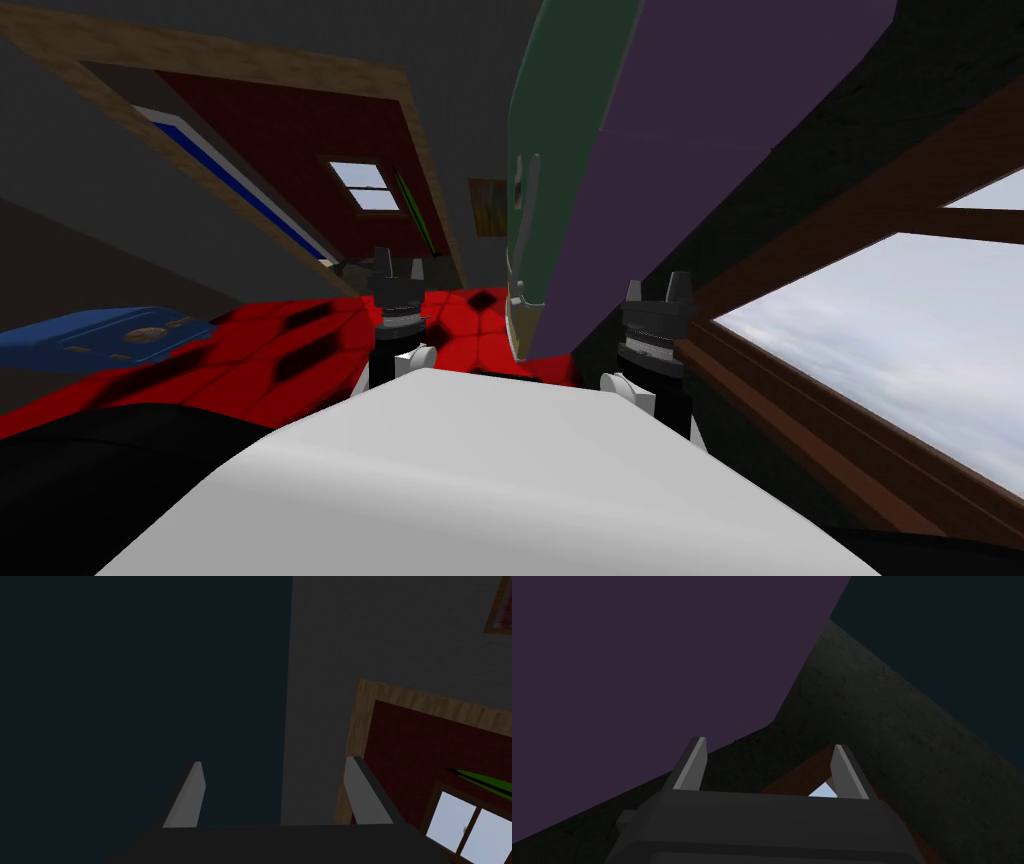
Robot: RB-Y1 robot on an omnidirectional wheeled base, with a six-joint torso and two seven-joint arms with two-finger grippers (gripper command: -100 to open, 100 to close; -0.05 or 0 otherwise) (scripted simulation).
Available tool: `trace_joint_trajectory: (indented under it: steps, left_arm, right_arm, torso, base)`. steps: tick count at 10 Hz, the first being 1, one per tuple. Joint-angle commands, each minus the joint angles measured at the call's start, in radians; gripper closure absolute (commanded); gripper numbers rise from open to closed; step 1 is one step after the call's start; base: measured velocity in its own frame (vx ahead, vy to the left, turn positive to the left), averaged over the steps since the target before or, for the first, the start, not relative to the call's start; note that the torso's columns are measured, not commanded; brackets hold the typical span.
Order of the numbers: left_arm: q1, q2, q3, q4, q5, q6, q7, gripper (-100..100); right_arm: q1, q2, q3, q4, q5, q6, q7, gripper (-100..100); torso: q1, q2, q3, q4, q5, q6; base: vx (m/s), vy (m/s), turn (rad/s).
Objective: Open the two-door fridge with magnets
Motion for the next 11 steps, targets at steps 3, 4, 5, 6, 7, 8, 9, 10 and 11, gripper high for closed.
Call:
trace_joint_trajectory:
  steps: [3,4,5,6,7,8,9,10,11]
  left_arm:
    - [0.0,0.0,0.0,0.0,0.0,0.0,0.0,0]
    - [0.0,0.0,0.0,0.0,0.0,0.0,0.0,0]
    - [0.0,0.0,0.0,0.0,0.0,0.0,0.0,0]
    - [0.0,0.0,0.0,0.0,0.0,0.0,0.0,0]
    - [0.0,0.0,0.0,0.0,0.0,0.0,0.0,0]
    - [0.0,0.0,0.0,0.0,0.0,0.0,0.0,0]
    - [0.0,0.0,0.0,0.0,0.0,0.0,0.0,0]
    - [0.0,0.0,0.0,0.0,0.0,0.0,0.0,0]
    - [0.0,0.0,0.0,0.0,0.0,0.0,0.0,0]
  right_arm:
    - [0.0,0.0,0.0,0.0,0.0,0.0,0.0,0]
    - [0.0,0.0,0.0,0.0,0.0,0.0,0.0,0]
    - [-0.001,-0.028,0.001,0.01,-0.018,0.0,-0.031,-100]
    - [-0.001,-0.04,0.001,0.017,-0.03,-0.001,-0.051,-100]
    - [-0.001,-0.05,0.001,0.024,-0.044,-0.001,-0.076,-100]
    - [-0.001,-0.06,0.002,0.032,-0.061,-0.002,-0.105,-100]
    - [0.0,-0.068,0.002,0.041,-0.08,-0.003,-0.134,-100]
    - [0.001,-0.075,0.002,0.051,-0.101,-0.004,-0.163,-100]
    - [0.001,-0.075,0.002,0.051,-0.101,-0.004,-0.174,-100]
  torso:
    - [0.0,0.222,-0.442,0.221,0.0,0.0]
    - [0.0,0.296,-0.59,0.295,0.0,0.0]
    - [0.0,0.369,-0.738,0.369,0.0,0.0]
    - [0.0,0.403,-0.807,0.402,0.0,0.0]
    - [0.0,0.413,-0.826,0.412,0.0,0.0]
    - [0.0,0.415,-0.831,0.415,0.0,0.0]
    - [0.0,0.416,-0.831,0.416,0.0,0.0]
    - [0.0,0.416,-0.832,0.416,0.0,0.0]
    - [0.0,0.416,-0.832,0.416,0.0,0.0]
  base:
    - [0.0,0.0,0.0]
    - [0.0,0.0,0.0]
    - [0.003,0.006,0.074]
    - [-0.003,0.007,0.103]
    - [-0.008,0.008,0.088]
    - [-0.008,0.011,0.101]
    - [-0.004,0.015,0.126]
    - [-0.002,0.016,0.146]
    - [-0.002,0.01,0.036]
